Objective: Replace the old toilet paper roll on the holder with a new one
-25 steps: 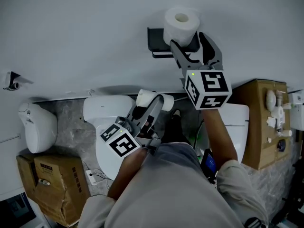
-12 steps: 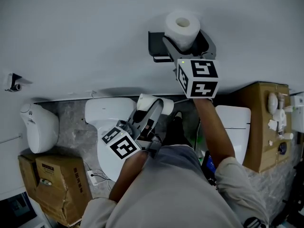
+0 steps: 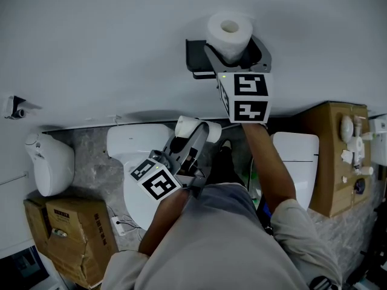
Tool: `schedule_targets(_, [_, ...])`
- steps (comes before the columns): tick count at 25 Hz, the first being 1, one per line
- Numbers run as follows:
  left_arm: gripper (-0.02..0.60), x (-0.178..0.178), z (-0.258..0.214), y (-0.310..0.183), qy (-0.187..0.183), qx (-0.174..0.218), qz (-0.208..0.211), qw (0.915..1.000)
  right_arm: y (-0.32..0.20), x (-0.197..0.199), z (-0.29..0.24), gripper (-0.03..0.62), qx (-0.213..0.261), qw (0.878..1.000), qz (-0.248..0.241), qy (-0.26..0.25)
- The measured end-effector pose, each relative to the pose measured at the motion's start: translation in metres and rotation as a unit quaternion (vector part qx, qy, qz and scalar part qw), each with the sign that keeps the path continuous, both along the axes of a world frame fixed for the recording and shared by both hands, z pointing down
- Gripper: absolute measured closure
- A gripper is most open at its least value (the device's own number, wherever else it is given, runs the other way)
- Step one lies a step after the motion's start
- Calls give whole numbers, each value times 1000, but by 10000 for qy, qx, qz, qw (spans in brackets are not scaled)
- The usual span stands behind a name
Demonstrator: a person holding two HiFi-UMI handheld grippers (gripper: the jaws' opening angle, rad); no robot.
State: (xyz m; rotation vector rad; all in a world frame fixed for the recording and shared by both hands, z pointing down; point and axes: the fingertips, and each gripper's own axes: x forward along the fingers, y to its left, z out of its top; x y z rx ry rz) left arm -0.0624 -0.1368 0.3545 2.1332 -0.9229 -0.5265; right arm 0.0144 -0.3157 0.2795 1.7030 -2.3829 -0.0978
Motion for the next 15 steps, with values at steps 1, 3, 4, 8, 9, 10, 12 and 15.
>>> schedule_targets(1, [453,0,0,0,6,-4,11,10000,0,0,0,177,-9,10000,-17,-9])
schedule_targets(3, [453,1,1,-1,22,-22,24,10000,2,-1,0,180,-16,10000,-67,-23])
schedule_targets(4, [453,1,3,-2,30,-36,30,10000,3,-1,1,181,-17,9999,-97,-28])
schedule_targets(8, [453,5,3,-4,65,-54,67,9999,4,1,1,183,-30,9997,-211,-77])
schedule_targets(9, [453,6,3,-4,76,-53,81,9999,5,2,1,184,-37,9997,-226,-106])
schedule_targets(10, [453,7,2,-4,89,-52,95,9999,6,2,0,184,-45,9996,-235,-140])
schedule_targets(12, [453,8,1,-5,116,-49,120,9998,7,4,-1,184,-49,9995,-241,-208])
schedule_targets(15, [453,8,-1,-5,128,-30,148,9998,10,7,-6,184,-29,9992,-239,-327])
